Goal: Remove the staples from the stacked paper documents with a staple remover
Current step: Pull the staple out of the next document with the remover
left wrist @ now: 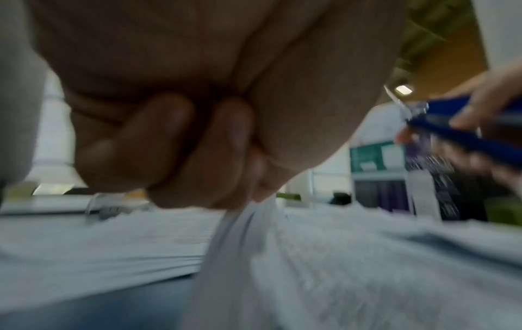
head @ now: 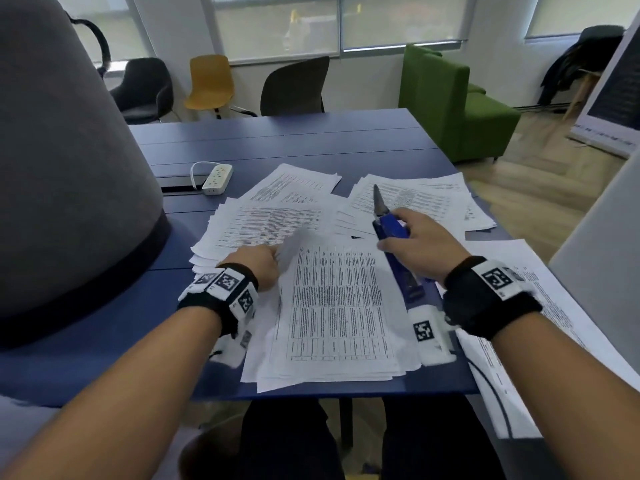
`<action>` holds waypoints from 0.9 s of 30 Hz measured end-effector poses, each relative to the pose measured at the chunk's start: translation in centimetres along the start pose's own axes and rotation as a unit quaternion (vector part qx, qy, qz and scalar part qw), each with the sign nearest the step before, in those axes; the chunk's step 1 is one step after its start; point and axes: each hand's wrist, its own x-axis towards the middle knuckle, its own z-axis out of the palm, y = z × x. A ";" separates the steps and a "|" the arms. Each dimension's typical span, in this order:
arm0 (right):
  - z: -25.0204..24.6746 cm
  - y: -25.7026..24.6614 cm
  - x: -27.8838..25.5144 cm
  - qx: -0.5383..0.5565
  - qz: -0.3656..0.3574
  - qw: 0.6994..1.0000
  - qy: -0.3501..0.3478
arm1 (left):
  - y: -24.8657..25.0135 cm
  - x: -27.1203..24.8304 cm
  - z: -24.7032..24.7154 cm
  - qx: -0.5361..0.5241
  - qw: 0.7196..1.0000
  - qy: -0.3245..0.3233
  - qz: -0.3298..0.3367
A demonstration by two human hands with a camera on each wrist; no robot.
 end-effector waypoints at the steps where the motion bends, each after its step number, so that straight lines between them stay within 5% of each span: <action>1: 0.7 -0.6 0.0 0.029 -0.007 0.999 -0.015 | 0.3 -0.5 -0.1 -0.052 0.999 -0.016 -0.007; 3: 2.1 -1.5 0.0 0.064 -0.014 0.997 -0.038 | 1.3 -1.5 -0.2 -0.269 0.961 -0.020 -0.059; 6: 3.6 -2.0 -0.1 0.069 -0.022 0.996 -0.044 | 2.7 -2.1 0.1 -0.625 0.766 -0.034 -0.146; 7: 3.9 -2.1 -0.2 0.066 -0.027 0.997 -0.043 | 3.1 -2.1 0.2 -0.675 0.723 -0.025 -0.145; 9: 4.2 -2.0 -0.2 0.051 -0.039 0.997 -0.041 | 3.6 -1.9 0.8 -0.723 0.679 0.010 -0.130; 13: 3.8 -2.0 -0.6 -0.016 -0.053 0.998 -0.013 | 3.4 -1.3 2.5 -0.734 0.660 0.076 -0.140; 17: 3.6 -1.3 -1.0 -0.091 -0.064 0.992 -0.053 | 2.6 -1.1 5.1 -0.688 0.695 0.130 -0.160; 27: 5.9 -1.6 -1.9 -0.177 -0.050 0.966 -0.180 | 3.1 -1.5 9.0 -0.744 0.647 0.160 -0.042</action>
